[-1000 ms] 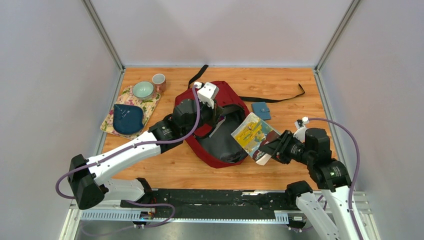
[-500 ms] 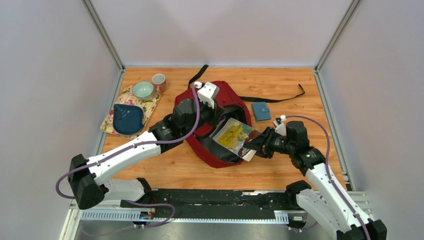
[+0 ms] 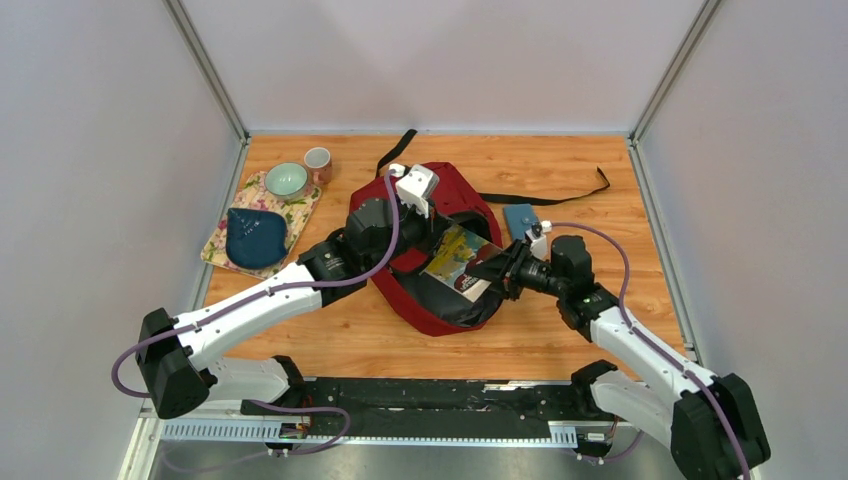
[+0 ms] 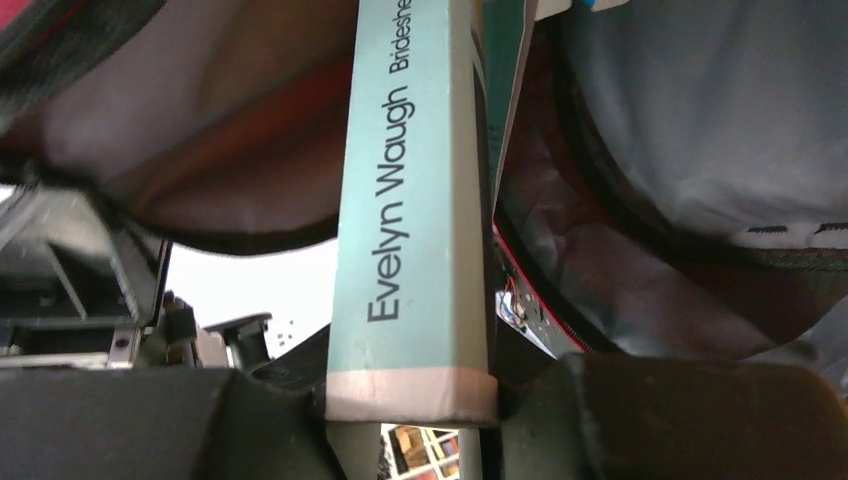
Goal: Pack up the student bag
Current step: Place the book in the student bag.
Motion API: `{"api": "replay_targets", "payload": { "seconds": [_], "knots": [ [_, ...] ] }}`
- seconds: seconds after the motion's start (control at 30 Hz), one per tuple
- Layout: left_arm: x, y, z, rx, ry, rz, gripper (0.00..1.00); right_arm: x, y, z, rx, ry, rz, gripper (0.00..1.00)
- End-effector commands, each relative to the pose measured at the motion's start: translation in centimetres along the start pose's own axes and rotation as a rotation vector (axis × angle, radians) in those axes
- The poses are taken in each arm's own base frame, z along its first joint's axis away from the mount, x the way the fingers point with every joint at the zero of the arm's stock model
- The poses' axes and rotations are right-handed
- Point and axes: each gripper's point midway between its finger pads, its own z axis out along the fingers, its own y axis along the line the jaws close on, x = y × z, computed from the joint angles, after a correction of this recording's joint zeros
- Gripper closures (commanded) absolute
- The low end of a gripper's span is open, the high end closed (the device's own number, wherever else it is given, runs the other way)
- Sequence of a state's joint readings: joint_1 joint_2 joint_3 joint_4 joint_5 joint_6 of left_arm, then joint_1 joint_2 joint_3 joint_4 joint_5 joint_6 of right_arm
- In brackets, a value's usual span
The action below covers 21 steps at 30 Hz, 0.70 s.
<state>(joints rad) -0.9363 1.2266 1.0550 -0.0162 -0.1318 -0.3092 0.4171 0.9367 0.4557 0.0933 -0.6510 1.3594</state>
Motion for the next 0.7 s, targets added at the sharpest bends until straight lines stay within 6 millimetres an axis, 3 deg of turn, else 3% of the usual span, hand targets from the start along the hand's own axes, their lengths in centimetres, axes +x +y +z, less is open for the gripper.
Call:
{"api": "replay_targets", "payload": {
  "seconds": [0.0,0.2,0.37,0.43,0.53,0.63,0.67],
  "knots": [
    [-3.3,-1.7,-0.8,0.070,-0.108,-0.040,1.00,-1.4,4.2,0.9,-0.170,-0.080,-0.014,1.00],
    [-3.5,-1.8,-1.2,0.075,-0.114,-0.053,1.00,-1.4,4.9,1.8,-0.204,-0.180,-0.001,1.00],
    [-3.9,-2.3,-1.5,0.106,-0.137,-0.072,1.00,-2.3,4.0,3.4,-0.183,-0.251,0.080,1.00],
    [-4.0,-2.5,-1.5,0.116,-0.135,-0.077,1.00,-2.3,4.8,3.8,-0.216,-0.260,0.090,1.00],
    [-3.8,-2.8,-1.5,0.128,-0.129,-0.093,1.00,-3.0,5.9,5.1,-0.226,-0.279,0.105,1.00],
    [-3.4,-3.1,-1.7,0.147,-0.121,-0.113,1.00,-3.9,5.8,6.8,-0.197,-0.314,0.107,1.00],
    [-3.2,-3.2,-1.8,0.153,-0.117,-0.120,1.00,-4.7,4.8,7.5,-0.165,-0.347,0.104,0.98]
  ]
}}
